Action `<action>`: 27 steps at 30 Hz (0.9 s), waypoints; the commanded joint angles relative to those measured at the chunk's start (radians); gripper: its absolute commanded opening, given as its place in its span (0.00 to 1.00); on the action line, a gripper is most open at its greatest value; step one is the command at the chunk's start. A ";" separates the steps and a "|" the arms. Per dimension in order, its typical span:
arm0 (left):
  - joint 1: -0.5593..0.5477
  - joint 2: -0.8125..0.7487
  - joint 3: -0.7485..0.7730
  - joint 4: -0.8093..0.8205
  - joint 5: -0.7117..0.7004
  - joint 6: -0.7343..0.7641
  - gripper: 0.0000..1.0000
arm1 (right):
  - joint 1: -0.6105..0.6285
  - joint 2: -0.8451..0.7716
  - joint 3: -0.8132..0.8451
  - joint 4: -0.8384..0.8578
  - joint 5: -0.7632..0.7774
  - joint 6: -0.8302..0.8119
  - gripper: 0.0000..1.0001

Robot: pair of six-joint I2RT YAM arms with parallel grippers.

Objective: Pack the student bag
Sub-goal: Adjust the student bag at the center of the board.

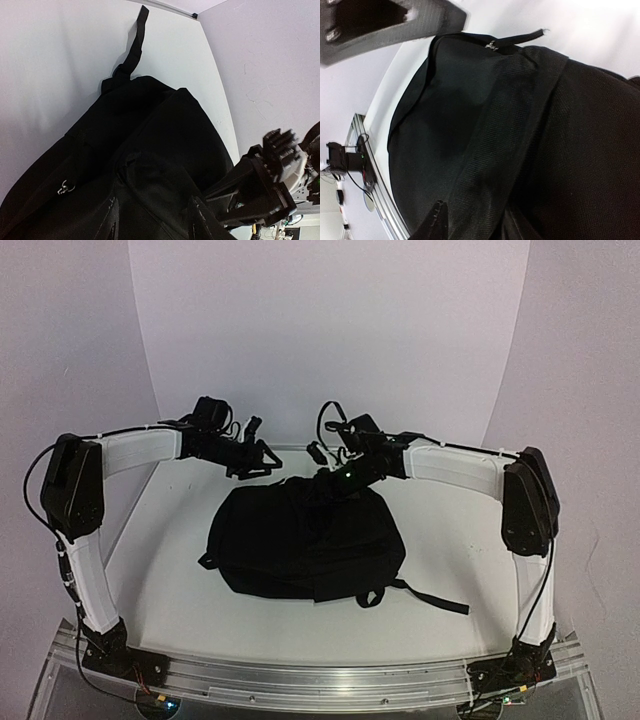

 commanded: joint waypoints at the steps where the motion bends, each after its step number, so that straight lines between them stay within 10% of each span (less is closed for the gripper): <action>1: -0.006 -0.097 -0.030 0.036 -0.020 -0.010 0.47 | -0.004 0.044 0.054 -0.005 -0.023 0.046 0.02; 8: -0.006 -0.153 -0.071 0.026 -0.056 -0.006 0.56 | -0.019 -0.022 0.008 0.289 -0.434 0.308 0.00; 21: -0.002 -0.091 -0.030 -0.081 -0.168 0.062 0.70 | -0.188 -0.113 -0.252 0.203 -0.305 0.251 0.01; 27: 0.000 0.001 0.017 -0.155 -0.220 0.108 0.74 | -0.201 -0.218 -0.270 -0.069 -0.071 -0.036 0.49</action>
